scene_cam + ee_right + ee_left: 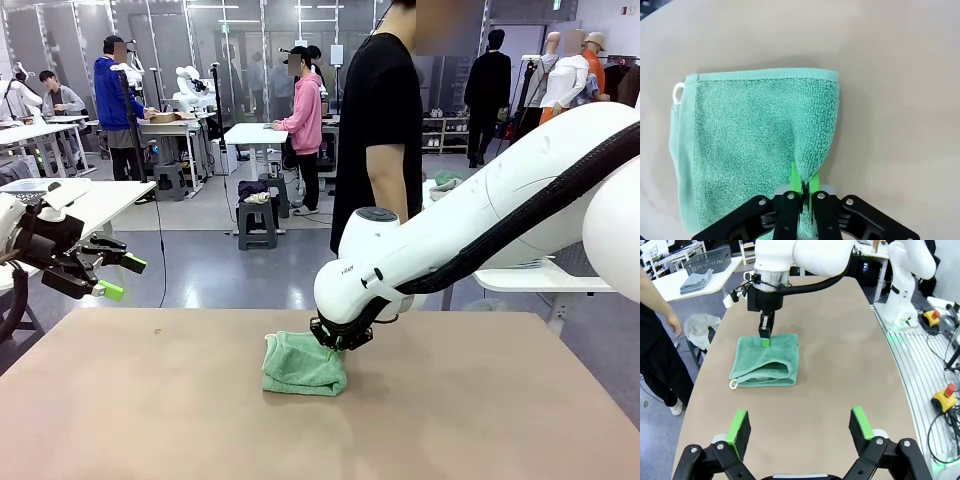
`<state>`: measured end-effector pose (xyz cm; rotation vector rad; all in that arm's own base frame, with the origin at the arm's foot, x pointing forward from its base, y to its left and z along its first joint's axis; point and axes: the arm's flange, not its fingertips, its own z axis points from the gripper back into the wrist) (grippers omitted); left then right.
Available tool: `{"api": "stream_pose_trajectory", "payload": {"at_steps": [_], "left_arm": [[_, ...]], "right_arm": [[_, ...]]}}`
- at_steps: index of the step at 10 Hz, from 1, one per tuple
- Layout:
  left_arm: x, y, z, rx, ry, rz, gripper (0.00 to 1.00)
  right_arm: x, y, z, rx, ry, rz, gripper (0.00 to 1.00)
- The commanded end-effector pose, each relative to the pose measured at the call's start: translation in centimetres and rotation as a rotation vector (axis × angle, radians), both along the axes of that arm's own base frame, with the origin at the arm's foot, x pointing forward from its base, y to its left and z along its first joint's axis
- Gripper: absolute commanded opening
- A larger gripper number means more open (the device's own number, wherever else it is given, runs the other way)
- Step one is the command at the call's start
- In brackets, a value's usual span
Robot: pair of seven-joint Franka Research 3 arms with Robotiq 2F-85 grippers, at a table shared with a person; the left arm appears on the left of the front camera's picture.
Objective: Fold the towels and place them in the basket.
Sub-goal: Place the folded Towel with hook on the right side of the table.
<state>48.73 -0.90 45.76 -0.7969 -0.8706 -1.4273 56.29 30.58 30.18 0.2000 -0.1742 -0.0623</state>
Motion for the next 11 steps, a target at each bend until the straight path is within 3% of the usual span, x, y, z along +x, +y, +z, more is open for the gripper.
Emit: {"api": "stream_pose_trajectory", "payload": {"at_steps": [1,4,5,8,9,11], "left_arm": [[-0.1,0.0,0.1,0.002,-0.007,0.006,1.00],[-0.1,0.0,0.1,0.002,-0.007,0.006,1.00],[-0.1,0.0,0.1,0.002,-0.007,0.006,1.00],[-0.1,0.0,0.1,0.002,-0.007,0.006,1.00],[-0.1,0.0,0.1,0.002,-0.007,0.006,1.00],[-0.1,0.0,0.1,0.002,-0.007,0.006,1.00]], "right_arm": [[-0.1,0.1,0.0,0.000,0.002,0.004,0.04],[0.0,0.0,0.0,0.000,0.000,0.001,0.04],[-0.1,-2.0,1.0,0.024,0.055,0.038,0.06],[-0.6,-11.4,4.3,-0.008,0.145,0.113,0.06],[1.1,-20.2,7.0,-0.057,0.118,0.057,0.06],[2.0,-23.0,7.4,-0.072,0.126,0.051,0.06]]}}
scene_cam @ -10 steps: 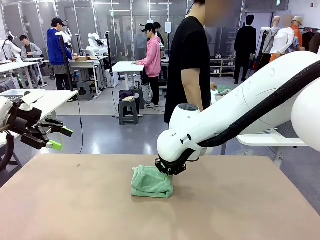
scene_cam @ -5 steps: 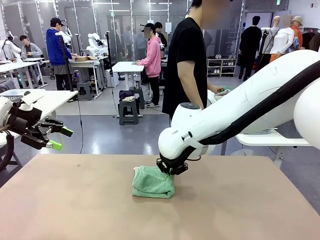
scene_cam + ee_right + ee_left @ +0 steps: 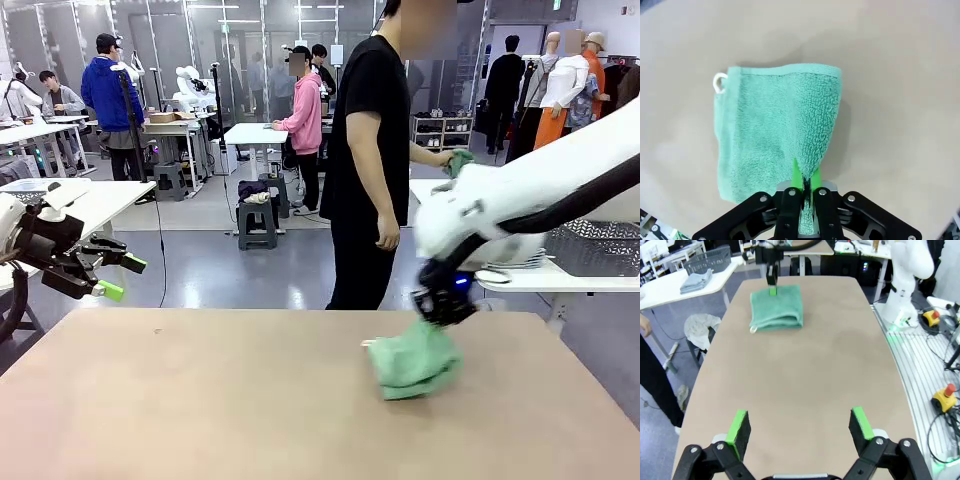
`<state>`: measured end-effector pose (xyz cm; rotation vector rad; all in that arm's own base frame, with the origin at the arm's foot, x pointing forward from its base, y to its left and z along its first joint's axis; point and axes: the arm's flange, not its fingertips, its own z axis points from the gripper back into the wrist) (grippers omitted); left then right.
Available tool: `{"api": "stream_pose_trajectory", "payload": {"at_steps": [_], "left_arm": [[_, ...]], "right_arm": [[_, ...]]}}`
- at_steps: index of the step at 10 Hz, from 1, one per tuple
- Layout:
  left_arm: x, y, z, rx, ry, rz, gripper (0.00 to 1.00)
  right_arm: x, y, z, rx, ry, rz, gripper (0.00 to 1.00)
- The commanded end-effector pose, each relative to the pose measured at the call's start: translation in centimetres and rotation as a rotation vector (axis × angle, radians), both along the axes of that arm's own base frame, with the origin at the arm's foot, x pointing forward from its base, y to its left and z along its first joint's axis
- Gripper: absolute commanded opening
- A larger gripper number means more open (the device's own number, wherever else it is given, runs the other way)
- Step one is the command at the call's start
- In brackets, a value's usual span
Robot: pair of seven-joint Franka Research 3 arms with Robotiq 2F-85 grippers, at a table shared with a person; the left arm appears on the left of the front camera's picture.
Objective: Fold the towels and place them in the basket.
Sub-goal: Place the folded Towel with hook on the right side of the table.
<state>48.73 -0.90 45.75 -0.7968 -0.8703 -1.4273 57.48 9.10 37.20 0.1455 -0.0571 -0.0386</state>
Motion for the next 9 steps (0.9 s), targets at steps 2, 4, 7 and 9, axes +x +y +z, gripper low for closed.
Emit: {"api": "stream_pose_trajectory", "payload": {"at_steps": [2,4,7,9], "left_arm": [[-0.1,0.0,0.1,0.002,-0.007,0.006,1.00],[-0.1,0.0,0.1,0.002,-0.007,0.006,1.00],[-0.1,0.0,0.1,0.002,-0.007,0.006,1.00],[-0.1,0.0,0.1,0.002,-0.007,0.006,1.00]], "right_arm": [[2.4,-6.9,1.3,-0.024,0.022,-0.016,0.06],[3.0,-10.4,1.7,-0.041,0.037,-0.023,0.06],[5.0,-14.3,0.5,-0.058,0.021,-0.062,0.06],[5.8,-16.5,-0.2,-0.064,-0.011,-0.077,0.06]]}}
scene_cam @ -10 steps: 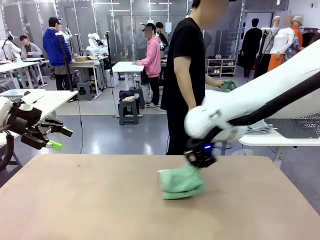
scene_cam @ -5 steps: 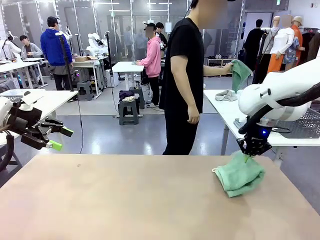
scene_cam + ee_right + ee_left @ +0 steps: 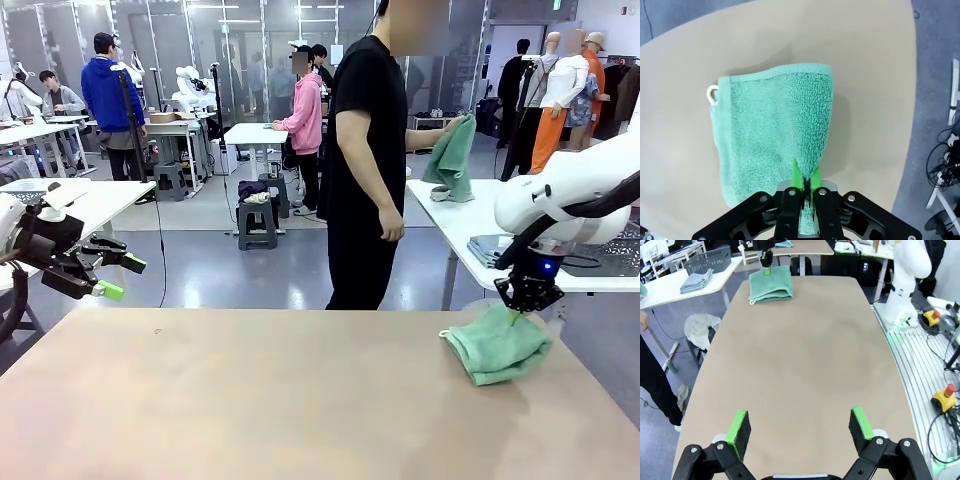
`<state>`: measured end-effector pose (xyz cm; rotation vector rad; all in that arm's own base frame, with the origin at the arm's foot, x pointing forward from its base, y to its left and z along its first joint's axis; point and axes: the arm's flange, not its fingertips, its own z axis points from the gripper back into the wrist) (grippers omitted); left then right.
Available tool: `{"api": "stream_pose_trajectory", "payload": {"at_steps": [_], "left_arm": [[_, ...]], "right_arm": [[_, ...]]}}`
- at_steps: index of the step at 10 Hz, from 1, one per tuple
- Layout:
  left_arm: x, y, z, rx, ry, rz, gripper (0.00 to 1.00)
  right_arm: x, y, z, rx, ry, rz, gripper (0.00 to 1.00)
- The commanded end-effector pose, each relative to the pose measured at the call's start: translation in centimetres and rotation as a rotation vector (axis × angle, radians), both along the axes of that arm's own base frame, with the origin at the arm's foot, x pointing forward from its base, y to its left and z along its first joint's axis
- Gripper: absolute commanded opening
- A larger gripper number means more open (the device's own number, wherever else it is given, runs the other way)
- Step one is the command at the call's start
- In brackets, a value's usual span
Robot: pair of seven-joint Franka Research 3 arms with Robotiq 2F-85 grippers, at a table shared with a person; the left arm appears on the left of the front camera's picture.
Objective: Fold the towels and place them in the basket.
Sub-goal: Place the folded Towel with hook on the right side of the table.
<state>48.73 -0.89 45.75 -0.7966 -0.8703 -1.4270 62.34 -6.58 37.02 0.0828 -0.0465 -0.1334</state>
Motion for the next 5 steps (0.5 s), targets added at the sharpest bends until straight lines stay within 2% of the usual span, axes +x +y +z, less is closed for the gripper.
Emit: {"api": "stream_pose_trajectory", "payload": {"at_steps": [1,4,5], "left_arm": [[-0.1,-0.1,0.1,0.002,-0.007,0.006,1.00],[-0.1,-0.1,0.1,0.002,-0.007,0.006,1.00],[-0.1,-0.1,0.1,0.002,-0.007,0.006,1.00]], "right_arm": [[1.1,-1.8,-0.1,-0.015,-0.040,0.011,0.06],[1.3,-3.4,-0.2,-0.011,-0.049,0.010,0.06],[1.5,-3.7,-0.4,0.005,-0.055,0.023,0.21]]}}
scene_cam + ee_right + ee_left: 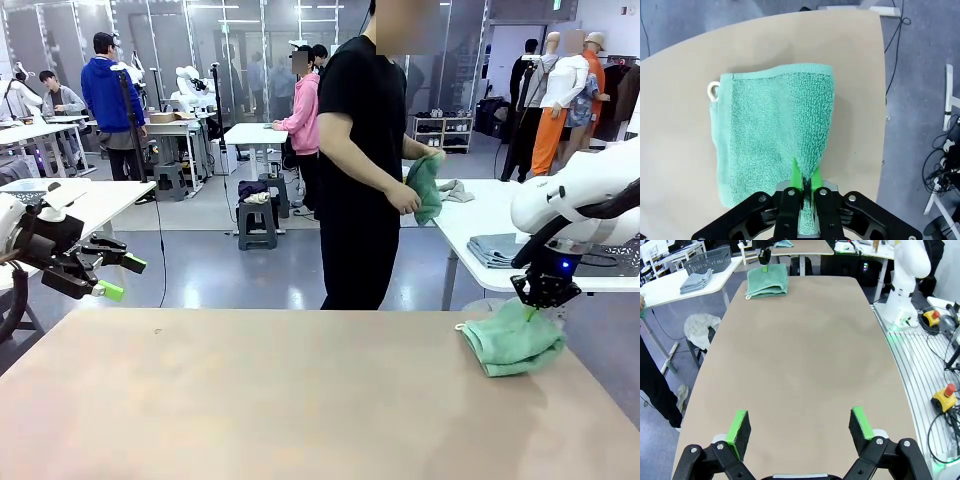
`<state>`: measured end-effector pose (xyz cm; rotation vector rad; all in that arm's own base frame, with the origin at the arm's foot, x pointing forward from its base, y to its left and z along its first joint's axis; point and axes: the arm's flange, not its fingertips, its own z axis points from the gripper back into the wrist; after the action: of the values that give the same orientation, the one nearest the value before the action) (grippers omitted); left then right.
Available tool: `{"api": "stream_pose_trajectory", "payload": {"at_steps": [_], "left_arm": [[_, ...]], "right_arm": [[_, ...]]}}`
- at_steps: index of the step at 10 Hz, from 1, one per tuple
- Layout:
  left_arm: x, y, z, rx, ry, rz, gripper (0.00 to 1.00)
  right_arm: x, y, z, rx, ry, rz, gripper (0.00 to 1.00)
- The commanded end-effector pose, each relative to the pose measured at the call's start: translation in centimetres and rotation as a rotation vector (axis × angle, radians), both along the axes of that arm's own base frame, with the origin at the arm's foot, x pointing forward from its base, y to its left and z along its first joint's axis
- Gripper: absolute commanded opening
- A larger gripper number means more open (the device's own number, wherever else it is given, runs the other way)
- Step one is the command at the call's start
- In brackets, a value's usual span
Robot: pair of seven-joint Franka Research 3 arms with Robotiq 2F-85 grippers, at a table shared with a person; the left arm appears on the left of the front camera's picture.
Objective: Fold the towels and place them in the basket.
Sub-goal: Place the folded Towel with hook on the right side of the table.
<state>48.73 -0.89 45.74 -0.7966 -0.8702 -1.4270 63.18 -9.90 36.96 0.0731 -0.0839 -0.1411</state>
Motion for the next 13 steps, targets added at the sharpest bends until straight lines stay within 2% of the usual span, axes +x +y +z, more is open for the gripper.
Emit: {"api": "stream_pose_trajectory", "payload": {"at_steps": [1,2,3,4,5,6,7,8,9,12,13], "left_arm": [[-0.1,-0.1,0.1,0.002,-0.007,0.006,1.00],[-0.1,-0.1,0.1,0.002,-0.007,0.006,1.00],[-0.1,-0.1,0.1,0.002,-0.007,0.006,1.00],[-0.1,-0.1,0.1,0.002,-0.007,0.006,1.00],[-0.1,-0.1,0.1,0.002,-0.007,0.006,1.00],[-0.1,-0.1,0.1,0.002,-0.007,0.006,1.00],[-0.1,-0.1,0.1,0.002,-0.007,0.006,1.00],[-0.1,-0.1,0.1,0.002,-0.007,0.006,1.00],[-0.1,-0.1,0.1,0.002,-0.007,0.006,1.00],[-0.1,-0.1,0.1,0.002,-0.007,0.006,1.00],[-0.1,-0.1,0.1,0.002,-0.007,0.006,1.00]], "right_arm": [[0.7,-0.5,-0.4,0.016,-0.026,0.027,0.26],[0.7,-0.6,-0.4,0.015,-0.031,0.026,0.26],[0.6,-0.7,-0.4,0.012,-0.036,0.025,0.46],[0.5,-0.8,-0.5,0.007,-0.040,0.026,0.39],[0.2,-0.7,-0.3,0.000,-0.048,0.027,0.66],[-0.2,-0.3,0.3,-0.012,-0.060,0.030,0.59],[-0.8,0.6,1.2,-0.025,-0.071,0.049,0.86],[-1.8,2.1,2.8,-0.022,-0.083,0.075,0.79],[-3.1,4.3,4.8,0.012,-0.088,0.074,0.98],[-9.6,12.1,14.8,-0.004,-0.136,0.123,0.98],[-11.9,13.6,17.7,0.009,-0.129,0.133,0.98]]}}
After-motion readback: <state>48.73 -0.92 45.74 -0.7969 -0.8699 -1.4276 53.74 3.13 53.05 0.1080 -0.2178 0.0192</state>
